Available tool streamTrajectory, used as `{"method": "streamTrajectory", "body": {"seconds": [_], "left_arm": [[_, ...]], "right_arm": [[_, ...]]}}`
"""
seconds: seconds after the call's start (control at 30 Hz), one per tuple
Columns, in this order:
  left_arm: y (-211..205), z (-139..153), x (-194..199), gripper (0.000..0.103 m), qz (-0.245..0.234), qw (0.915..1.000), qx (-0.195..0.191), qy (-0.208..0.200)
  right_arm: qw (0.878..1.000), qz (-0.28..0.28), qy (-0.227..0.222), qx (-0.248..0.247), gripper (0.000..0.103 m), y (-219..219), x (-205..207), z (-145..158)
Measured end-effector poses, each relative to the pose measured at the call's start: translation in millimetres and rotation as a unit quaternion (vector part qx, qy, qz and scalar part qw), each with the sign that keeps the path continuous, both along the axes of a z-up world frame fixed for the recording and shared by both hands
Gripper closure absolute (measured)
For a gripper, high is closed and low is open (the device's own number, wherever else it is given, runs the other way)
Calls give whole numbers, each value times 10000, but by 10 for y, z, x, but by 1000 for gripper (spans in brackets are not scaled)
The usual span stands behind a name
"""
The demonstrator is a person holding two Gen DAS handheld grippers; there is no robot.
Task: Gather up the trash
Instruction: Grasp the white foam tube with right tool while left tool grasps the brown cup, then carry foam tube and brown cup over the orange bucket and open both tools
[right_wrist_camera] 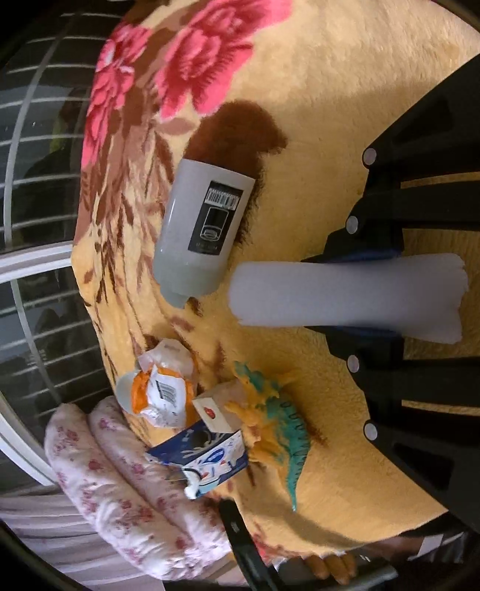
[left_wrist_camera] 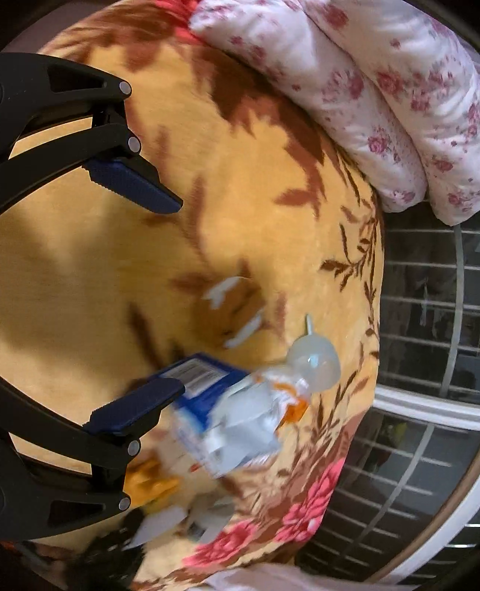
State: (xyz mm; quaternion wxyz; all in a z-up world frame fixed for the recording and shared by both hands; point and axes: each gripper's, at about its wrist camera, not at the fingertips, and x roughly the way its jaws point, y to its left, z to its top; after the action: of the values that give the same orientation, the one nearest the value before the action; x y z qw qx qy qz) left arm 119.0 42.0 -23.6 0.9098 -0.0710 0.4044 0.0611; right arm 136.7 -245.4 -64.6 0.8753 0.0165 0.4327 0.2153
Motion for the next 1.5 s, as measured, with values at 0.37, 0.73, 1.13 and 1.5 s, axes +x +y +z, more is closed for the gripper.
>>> {"method": "streamTrajectory", "body": {"seconds": [0.37, 0.73, 1.13, 1.5], "left_arm": [[118, -352, 639, 53, 52, 9983, -295, 501], [-2, -51, -18, 76, -323, 9990, -285, -146], [-682, -29, -1952, 76, -1700, 9849, 21, -318], [-1062, -1012, -2467, 76, -2241, 9716, 2, 762]], "right_arm": [[10000, 3, -66, 3, 77, 17, -31, 2], [9998, -133, -68, 113, 78, -45, -28, 27], [9949, -350, -560, 767, 78, -250, -825, 536], [9969, 563, -538, -91, 78, -8, -2564, 375]]}}
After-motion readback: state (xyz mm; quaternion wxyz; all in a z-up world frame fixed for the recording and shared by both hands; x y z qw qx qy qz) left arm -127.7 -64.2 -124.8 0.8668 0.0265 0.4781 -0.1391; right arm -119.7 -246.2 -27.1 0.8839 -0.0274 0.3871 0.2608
